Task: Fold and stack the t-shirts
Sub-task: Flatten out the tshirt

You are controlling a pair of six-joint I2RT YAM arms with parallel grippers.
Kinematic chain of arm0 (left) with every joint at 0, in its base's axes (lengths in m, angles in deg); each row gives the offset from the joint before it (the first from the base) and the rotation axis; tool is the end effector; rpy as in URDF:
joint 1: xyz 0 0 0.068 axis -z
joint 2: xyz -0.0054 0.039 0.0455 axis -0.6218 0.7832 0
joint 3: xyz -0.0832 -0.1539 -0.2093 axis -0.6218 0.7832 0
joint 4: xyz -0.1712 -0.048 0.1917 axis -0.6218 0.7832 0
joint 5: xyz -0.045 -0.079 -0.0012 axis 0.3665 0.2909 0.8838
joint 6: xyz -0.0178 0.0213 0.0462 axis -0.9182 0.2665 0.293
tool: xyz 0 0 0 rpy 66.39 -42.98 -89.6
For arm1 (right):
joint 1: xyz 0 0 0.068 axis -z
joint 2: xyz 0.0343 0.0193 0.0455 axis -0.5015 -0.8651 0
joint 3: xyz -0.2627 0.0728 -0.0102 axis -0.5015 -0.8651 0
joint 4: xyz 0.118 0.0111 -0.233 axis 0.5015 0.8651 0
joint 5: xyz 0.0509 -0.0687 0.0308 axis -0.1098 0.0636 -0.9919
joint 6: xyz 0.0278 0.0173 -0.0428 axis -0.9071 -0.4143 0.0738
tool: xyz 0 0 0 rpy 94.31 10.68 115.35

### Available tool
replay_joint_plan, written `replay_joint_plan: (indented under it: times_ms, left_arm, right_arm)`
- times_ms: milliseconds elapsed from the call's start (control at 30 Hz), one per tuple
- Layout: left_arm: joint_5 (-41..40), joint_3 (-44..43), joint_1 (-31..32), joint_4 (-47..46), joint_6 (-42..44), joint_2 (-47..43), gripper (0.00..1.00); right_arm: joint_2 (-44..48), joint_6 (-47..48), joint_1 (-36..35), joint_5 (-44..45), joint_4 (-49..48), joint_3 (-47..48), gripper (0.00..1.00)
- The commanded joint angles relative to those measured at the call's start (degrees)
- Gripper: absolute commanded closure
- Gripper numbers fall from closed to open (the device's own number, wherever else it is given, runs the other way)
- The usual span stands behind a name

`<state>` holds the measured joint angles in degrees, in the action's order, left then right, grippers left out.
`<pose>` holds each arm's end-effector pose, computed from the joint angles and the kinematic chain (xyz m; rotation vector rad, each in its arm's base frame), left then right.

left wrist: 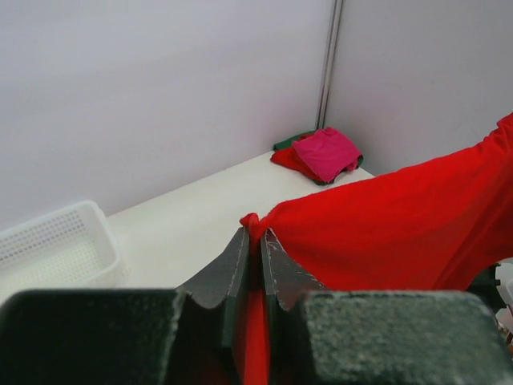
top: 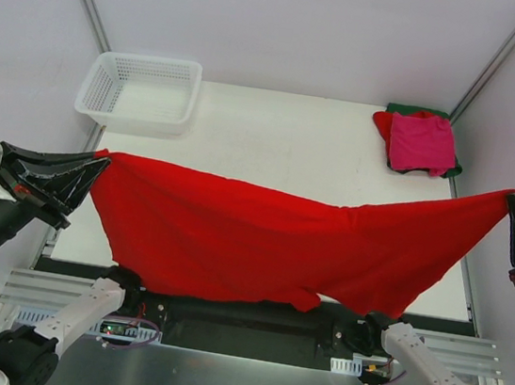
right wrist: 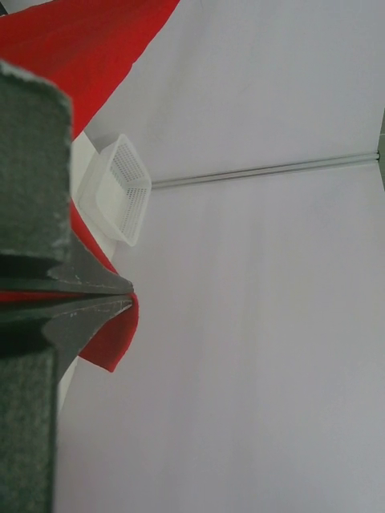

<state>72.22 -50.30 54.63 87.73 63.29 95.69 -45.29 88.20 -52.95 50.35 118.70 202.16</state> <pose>-0.0511 0.0017 0.5805 0.4546 1.1961 -0.5251 -0.0712 -0.0272 0.6021 -0.3949 0.9563 0.1636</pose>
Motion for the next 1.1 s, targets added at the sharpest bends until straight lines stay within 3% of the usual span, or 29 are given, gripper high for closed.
replay_joint_plan:
  times_ms: [0, 233, 400, 500, 667, 800, 1067]
  left_arm:
    - [2.64, -3.95, 0.43, -4.85, 0.59, 2.04, 0.98]
    - [9.06, -13.17, 0.51, -4.94, -3.01, 1.43, 0.98]
    - [11.00, -13.89, 0.51, -6.52, -3.11, 1.25, 0.98]
    - [7.84, -6.71, 0.51, -9.32, -0.83, 1.77, 0.99]
    - [2.22, 13.77, 0.51, -18.98, 2.17, 5.28, 1.00]
    - [2.47, 24.85, 0.43, -28.74, 1.55, 14.05, 1.00]
    - [2.56, 37.43, 0.34, -43.86, -0.64, 31.56, 1.00]
  right_arm:
    - [-1.14, 0.97, -0.26, -0.93, -5.97, 3.23, 0.99]
    - [0.17, -2.19, -0.26, -8.05, -6.41, 9.56, 0.99]
    - [0.27, -1.85, -0.53, -7.09, -7.38, 8.51, 0.99]
    - [-1.05, -0.53, -1.58, -3.49, -8.95, 2.37, 0.99]
    - [-6.31, 1.58, -2.11, 3.71, -14.23, -12.11, 0.99]
    - [-14.91, 4.39, -1.76, 10.83, -21.32, -21.25, 0.99]
    - [-28.55, -3.07, 4.04, 5.57, -30.49, -34.47, 0.99]
